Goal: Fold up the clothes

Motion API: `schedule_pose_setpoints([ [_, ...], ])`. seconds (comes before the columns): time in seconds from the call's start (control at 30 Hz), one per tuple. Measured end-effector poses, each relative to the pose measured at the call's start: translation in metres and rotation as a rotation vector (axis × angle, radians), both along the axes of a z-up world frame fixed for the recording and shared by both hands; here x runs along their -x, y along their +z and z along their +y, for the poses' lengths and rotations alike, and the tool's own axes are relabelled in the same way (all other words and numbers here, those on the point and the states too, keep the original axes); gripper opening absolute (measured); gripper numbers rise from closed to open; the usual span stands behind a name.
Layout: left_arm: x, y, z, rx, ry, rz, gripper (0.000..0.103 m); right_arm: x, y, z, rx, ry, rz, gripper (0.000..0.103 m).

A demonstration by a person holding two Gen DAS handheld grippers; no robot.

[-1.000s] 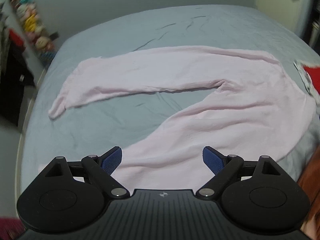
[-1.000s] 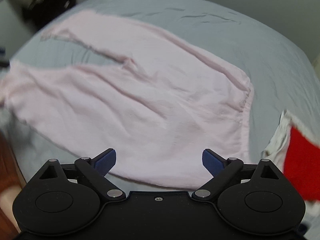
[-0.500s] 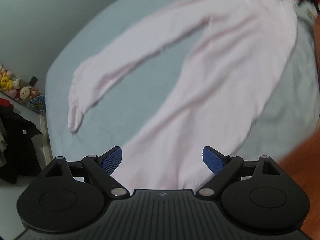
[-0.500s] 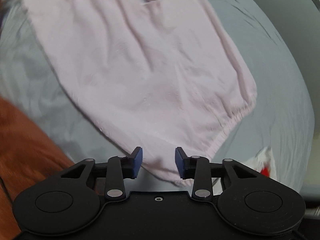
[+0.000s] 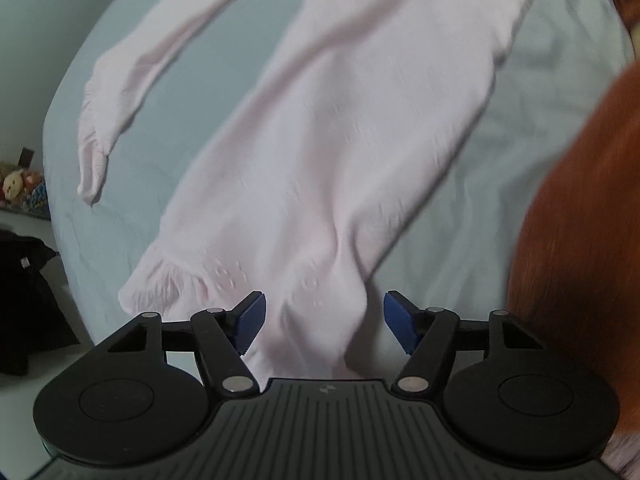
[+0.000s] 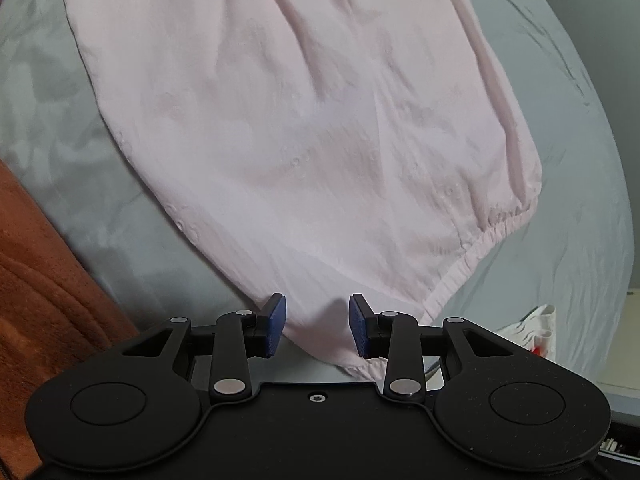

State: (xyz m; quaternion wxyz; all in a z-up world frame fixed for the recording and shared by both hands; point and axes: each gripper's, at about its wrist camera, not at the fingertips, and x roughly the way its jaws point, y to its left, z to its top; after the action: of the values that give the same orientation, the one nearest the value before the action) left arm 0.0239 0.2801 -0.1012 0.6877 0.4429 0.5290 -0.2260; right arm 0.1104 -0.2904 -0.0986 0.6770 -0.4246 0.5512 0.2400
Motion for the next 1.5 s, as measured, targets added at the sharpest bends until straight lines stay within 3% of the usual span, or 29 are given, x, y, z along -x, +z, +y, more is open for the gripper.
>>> schedule_pose_setpoints([
  [0.27,0.004,-0.023,0.009,-0.084,0.028,-0.034,0.034,0.002,-0.01,-0.002,0.007,-0.026,-0.012,0.033],
  [0.43,0.0,-0.022,0.011,-0.106,0.083,-0.041,0.028,0.007,-0.009,-0.007,0.024,0.005,-0.036,0.033],
  [0.6,-0.012,-0.02,0.013,-0.145,0.15,-0.059,0.016,0.021,-0.015,-0.006,0.1,0.164,-0.014,0.033],
  [0.93,-0.025,0.001,0.005,-0.077,0.292,-0.039,0.009,0.026,-0.051,0.01,0.193,0.348,0.065,0.033],
  [1.03,-0.029,0.007,0.007,-0.073,0.327,-0.053,0.007,0.025,-0.059,0.011,0.195,0.341,0.087,0.004],
  [1.23,-0.035,0.026,0.008,-0.069,0.375,-0.116,0.005,0.018,-0.036,0.008,0.153,0.288,0.035,0.0],
  [1.5,-0.082,0.069,0.008,-0.081,0.402,-0.224,0.002,-0.007,0.016,0.009,0.134,0.237,-0.097,0.0],
])
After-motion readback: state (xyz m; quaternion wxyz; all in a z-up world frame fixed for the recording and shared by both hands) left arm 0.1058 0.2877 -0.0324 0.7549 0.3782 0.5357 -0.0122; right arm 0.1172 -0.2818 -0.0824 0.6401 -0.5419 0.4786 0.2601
